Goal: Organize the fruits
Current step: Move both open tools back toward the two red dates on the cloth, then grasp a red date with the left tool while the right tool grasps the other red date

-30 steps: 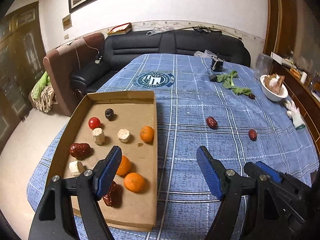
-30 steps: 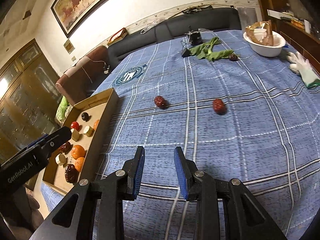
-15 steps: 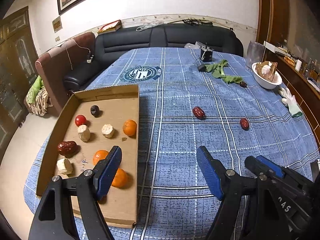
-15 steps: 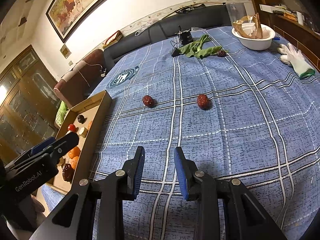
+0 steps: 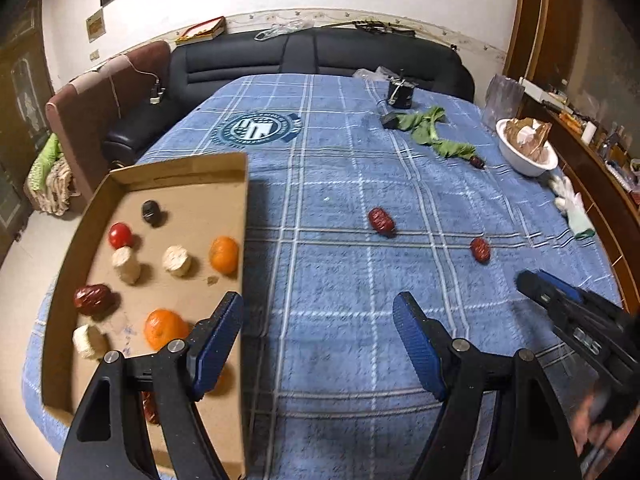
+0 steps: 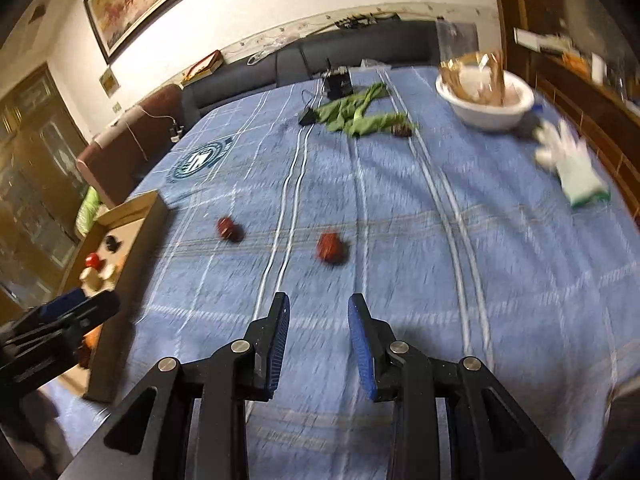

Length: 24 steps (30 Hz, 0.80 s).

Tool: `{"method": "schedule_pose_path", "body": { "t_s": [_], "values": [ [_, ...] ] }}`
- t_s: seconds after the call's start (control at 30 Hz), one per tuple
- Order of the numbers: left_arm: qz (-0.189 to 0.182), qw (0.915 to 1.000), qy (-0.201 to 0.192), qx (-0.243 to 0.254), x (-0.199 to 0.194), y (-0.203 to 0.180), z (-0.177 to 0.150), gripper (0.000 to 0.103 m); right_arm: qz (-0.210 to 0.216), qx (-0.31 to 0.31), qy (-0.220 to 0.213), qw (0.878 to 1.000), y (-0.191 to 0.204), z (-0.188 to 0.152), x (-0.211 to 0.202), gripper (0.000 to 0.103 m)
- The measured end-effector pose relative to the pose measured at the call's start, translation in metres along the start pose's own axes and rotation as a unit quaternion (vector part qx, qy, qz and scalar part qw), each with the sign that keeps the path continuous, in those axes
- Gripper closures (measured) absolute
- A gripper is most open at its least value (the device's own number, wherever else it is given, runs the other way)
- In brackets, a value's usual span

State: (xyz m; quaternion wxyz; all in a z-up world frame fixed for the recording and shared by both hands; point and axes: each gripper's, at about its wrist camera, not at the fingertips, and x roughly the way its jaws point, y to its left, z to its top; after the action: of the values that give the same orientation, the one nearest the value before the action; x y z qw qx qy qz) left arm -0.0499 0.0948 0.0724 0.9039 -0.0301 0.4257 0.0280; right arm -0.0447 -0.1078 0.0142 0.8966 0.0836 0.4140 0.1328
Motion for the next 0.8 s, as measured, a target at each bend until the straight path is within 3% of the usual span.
{"method": "schedule_pose_path", "body": {
  "t_s": [0.3, 0.57, 0.8],
  "values": [
    [-0.033, 0.9990, 0.031, 0.001, 0.042, -0.017, 0.018, 0.027, 0.001, -0.017, 0.017, 1.000, -0.002, 0.030, 0.052, 0.070],
    [-0.045, 0.9971, 0.054, -0.030, 0.083, -0.018, 0.033, 0.044, 0.013, -0.024, 0.023, 0.999, -0.002, 0.027, 0.067, 0.070],
    [-0.055, 0.9967, 0.047, -0.037, 0.105, -0.024, 0.049, 0.046, 0.029, -0.020, 0.019, 0.999, -0.006, 0.025, 0.070, 0.070]
  ]
}}
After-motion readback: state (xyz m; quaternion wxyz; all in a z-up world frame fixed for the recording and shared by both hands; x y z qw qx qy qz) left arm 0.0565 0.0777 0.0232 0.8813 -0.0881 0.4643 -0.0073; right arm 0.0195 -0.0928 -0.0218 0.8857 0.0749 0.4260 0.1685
